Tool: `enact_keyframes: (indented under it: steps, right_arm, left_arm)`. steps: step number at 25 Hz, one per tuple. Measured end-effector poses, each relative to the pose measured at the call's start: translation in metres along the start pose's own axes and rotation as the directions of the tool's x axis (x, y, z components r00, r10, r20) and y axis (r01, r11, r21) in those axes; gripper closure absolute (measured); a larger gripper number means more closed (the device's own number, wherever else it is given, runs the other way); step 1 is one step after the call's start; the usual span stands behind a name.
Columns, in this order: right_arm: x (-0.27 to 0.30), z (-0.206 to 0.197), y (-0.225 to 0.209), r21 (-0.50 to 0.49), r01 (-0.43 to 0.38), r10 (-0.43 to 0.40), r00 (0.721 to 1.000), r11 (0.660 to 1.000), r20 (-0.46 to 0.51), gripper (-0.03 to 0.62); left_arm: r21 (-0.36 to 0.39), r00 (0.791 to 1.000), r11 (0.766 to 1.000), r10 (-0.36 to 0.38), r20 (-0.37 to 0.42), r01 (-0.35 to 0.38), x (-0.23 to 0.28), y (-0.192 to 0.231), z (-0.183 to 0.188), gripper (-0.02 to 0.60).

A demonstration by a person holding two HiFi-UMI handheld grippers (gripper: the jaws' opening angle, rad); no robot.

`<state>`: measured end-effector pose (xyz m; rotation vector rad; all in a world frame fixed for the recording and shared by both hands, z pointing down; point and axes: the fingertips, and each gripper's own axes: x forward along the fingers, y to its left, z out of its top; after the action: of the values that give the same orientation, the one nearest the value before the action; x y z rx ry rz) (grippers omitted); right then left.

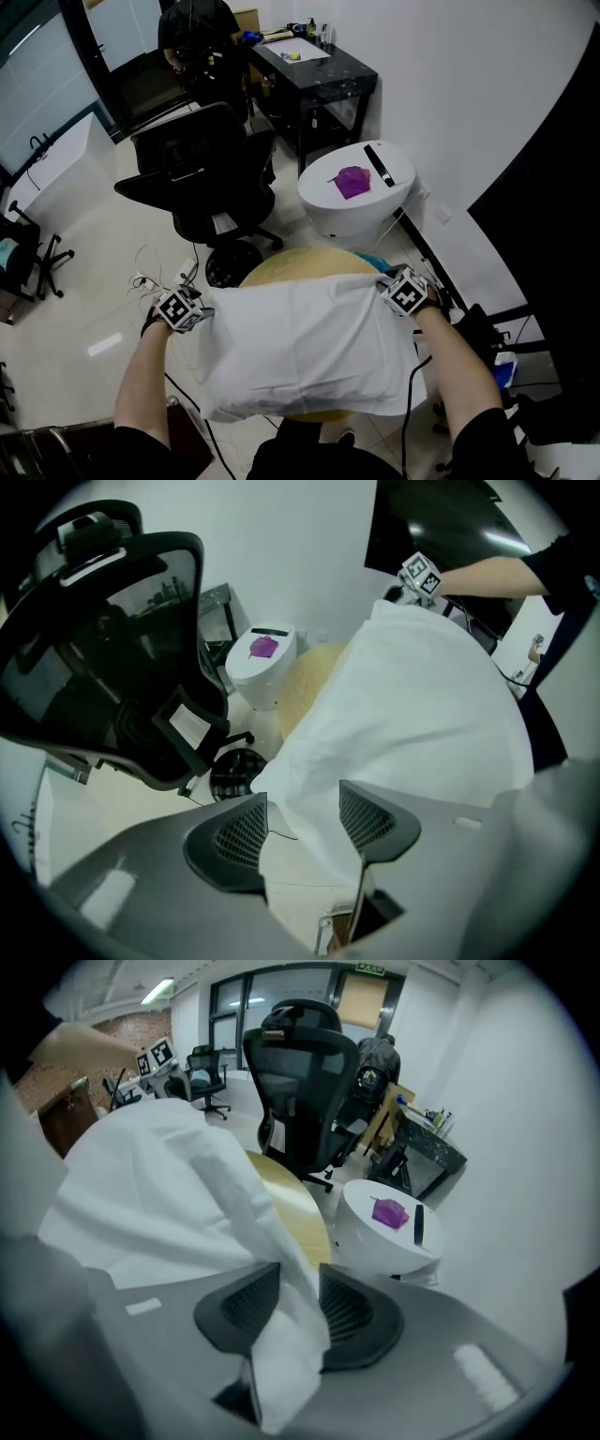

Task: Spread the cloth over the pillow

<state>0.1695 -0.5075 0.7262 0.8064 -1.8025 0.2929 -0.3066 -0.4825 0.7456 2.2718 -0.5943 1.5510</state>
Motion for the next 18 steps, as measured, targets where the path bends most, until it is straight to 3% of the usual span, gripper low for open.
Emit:
enact_keyframes:
  steps: [4, 8, 11, 13, 15, 18]
  right_arm:
    - [-0.024, -0.013, -0.008, 0.065, -0.043, 0.035, 0.993, 0.997, 0.109, 0.41]
    - [-0.047, -0.034, 0.001, 0.074, -0.149, 0.135, 0.976, 0.986, 0.17, 0.402]
    - [-0.057, -0.047, 0.009, 0.129, -0.274, 0.243, 0.947, 0.953, 0.211, 0.401]
    - [-0.067, -0.052, 0.01, 0.153, -0.312, 0.27, 0.931, 0.938, 0.246, 0.396]
    - [-0.084, -0.053, 0.02, 0.113, -0.328, 0.287, 0.918, 0.938, 0.275, 0.398]
    - [-0.113, -0.053, 0.061, -0.067, -0.346, 0.351, 0.899, 0.936, 0.263, 0.398]
  left_arm:
    - [-0.067, 0.998, 0.997, 0.028, 0.06, -0.024, -0.036, 0.007, -0.02, 0.339]
    - [-0.035, 0.997, 0.999, 0.004, 0.076, -0.002, -0.059, -0.015, -0.035, 0.339]
    - [-0.015, 0.996, 0.999, -0.043, 0.076, 0.044, -0.06, -0.043, -0.041, 0.341]
    - [0.003, 0.993, 0.996, -0.087, 0.078, 0.087, -0.057, -0.063, -0.045, 0.342]
    - [0.044, 0.988, 0.991, -0.133, 0.081, 0.13, -0.056, -0.086, -0.047, 0.347]
    - [0.117, 0.98, 0.979, -0.178, 0.086, 0.168, -0.056, -0.116, -0.049, 0.35]
